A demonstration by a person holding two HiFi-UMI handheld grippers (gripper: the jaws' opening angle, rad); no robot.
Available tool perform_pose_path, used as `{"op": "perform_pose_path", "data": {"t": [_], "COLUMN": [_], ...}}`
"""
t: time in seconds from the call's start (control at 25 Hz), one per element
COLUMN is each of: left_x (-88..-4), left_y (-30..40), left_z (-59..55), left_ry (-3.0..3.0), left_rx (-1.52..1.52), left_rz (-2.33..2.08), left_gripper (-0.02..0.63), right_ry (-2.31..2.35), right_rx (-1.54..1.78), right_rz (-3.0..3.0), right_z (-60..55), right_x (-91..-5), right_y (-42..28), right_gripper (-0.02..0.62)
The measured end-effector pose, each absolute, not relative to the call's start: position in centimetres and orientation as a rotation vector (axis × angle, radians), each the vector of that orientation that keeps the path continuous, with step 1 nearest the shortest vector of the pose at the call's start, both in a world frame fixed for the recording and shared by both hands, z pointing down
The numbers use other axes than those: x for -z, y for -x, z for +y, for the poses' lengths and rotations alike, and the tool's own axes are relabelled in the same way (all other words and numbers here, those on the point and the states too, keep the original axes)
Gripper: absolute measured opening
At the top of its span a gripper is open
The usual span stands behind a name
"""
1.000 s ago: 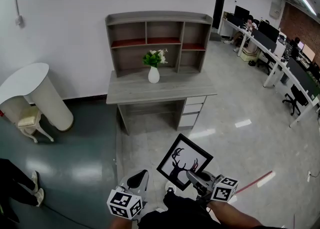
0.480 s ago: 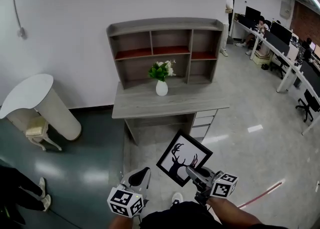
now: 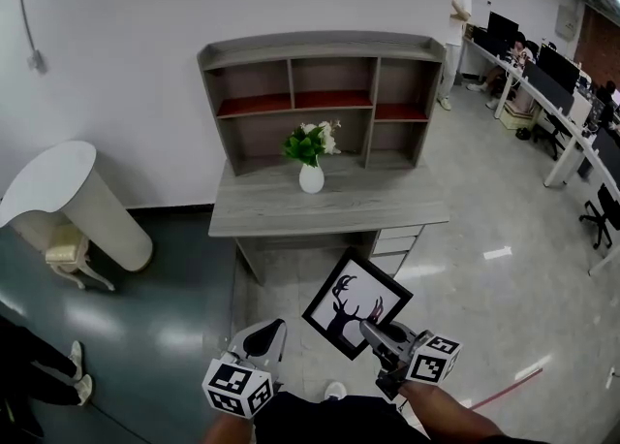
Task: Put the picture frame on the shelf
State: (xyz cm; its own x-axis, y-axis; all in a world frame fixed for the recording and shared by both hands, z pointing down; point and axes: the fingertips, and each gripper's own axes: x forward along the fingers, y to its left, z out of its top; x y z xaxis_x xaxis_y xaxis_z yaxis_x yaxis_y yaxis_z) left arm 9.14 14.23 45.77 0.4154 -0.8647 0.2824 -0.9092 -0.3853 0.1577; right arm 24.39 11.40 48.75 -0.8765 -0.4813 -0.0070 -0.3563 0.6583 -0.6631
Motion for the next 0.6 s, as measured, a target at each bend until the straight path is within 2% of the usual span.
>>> {"op": "perform_pose_path", "data": {"t": [0.6], "left_x": [-47.2], "left_y": [-9.1], "left_z": [8.6], "left_ry": [-2.393], "left_rx": [-0.231], "left_rz": [-1.491], "left_gripper": [0.009], "right_ry": [0.763], "right_rx": [1.048], "right_rz": [2.655], "right_z": [7.0], "right_x": [-50.0], "right_y": [-25.0], "right_gripper": [0.041]}}
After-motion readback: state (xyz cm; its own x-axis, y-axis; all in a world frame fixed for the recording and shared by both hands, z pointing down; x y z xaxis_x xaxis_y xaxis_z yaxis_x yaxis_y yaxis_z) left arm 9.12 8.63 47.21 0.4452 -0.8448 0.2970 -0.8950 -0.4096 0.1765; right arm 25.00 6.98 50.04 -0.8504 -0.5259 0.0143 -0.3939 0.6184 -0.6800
